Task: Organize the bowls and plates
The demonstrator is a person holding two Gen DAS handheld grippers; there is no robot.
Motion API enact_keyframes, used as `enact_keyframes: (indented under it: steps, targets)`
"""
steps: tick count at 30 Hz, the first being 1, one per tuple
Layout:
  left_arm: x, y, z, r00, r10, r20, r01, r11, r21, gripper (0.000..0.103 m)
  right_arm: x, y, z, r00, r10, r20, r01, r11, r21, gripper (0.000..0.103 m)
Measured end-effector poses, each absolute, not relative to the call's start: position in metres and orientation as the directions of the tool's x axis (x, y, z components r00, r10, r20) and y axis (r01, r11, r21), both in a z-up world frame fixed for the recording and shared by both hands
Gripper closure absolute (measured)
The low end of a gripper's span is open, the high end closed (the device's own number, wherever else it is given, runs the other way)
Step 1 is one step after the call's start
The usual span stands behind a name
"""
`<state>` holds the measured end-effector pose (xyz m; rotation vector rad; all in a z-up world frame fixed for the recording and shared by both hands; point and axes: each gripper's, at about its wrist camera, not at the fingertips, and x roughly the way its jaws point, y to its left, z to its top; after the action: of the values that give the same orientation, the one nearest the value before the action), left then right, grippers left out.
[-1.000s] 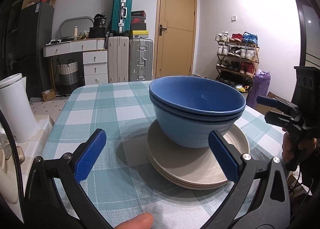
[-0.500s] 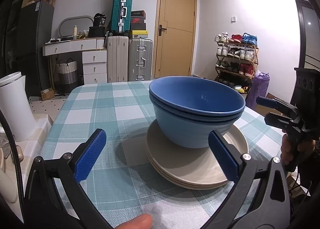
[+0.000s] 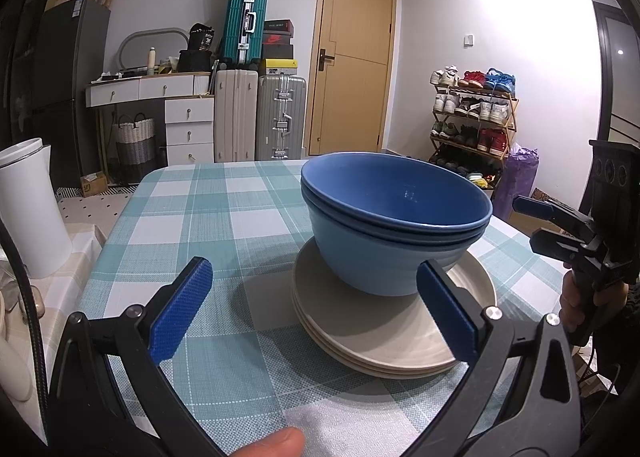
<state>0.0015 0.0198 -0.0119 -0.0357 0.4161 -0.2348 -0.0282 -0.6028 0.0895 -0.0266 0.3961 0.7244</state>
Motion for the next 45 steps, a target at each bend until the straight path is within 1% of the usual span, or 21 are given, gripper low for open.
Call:
enact_keyframes:
  steps: [45]
  targets:
    - [0.0017, 0.0211, -0.0117, 0.891, -0.232, -0.391, 0.219, 0.973, -0.078, 0.001, -0.0284, -0.6012, 0.0869, 0.674, 0.642, -0.365, -0.653, 0.749, 0.111, 0.001]
